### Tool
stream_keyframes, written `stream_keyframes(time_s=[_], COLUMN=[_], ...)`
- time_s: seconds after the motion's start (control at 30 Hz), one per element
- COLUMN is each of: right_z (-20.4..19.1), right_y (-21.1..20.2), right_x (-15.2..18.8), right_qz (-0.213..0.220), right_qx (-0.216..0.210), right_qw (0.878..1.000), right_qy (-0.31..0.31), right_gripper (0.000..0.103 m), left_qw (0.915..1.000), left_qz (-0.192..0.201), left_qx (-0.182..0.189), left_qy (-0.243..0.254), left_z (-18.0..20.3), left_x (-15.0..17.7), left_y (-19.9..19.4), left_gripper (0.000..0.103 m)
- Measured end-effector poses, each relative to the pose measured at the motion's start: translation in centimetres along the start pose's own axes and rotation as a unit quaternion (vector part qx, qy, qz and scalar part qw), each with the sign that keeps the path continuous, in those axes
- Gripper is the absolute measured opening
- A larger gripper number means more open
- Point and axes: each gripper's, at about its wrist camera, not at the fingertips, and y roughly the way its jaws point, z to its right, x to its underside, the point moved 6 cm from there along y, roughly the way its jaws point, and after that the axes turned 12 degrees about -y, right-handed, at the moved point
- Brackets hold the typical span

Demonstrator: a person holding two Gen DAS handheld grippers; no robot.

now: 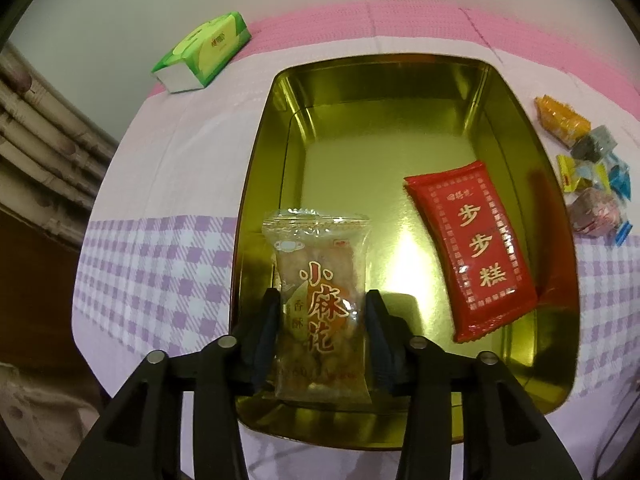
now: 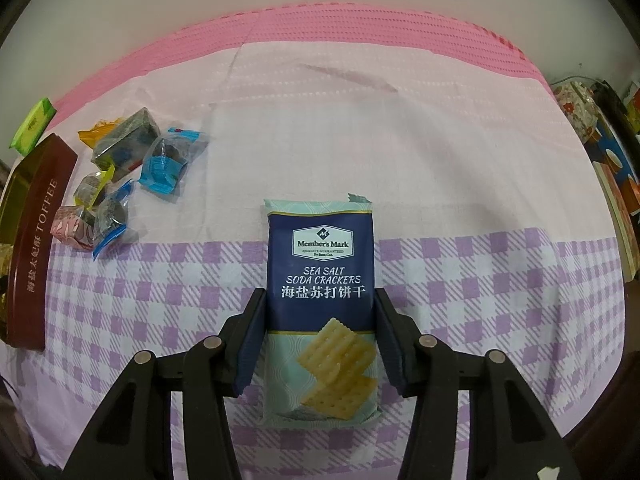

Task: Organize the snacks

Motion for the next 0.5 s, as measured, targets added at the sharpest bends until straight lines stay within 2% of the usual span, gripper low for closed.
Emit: stream_keyframes(time_s=[0.27, 0.5], right_z=[0.0, -0.4], right_y=[-0.1, -0.6], right_x=[0.1, -0.2], right_qz=[-0.007, -0.004], right_qx=[0.007, 0.014], right_qw=[1.000, 1.000], right_qy=[0.008, 0.021], right_gripper=[0.046, 0.046], left_qw=[0.9993, 0.9971], left_qz=[0.021, 0.057], left_qx=[0.025, 0.048], left_qy=[-0.017, -0.016], left_z=[-0.4, -0.2], left_x=[-0.1, -0.2], left_y=[-1.2, -2.6], left_gripper=[0.053, 0.061])
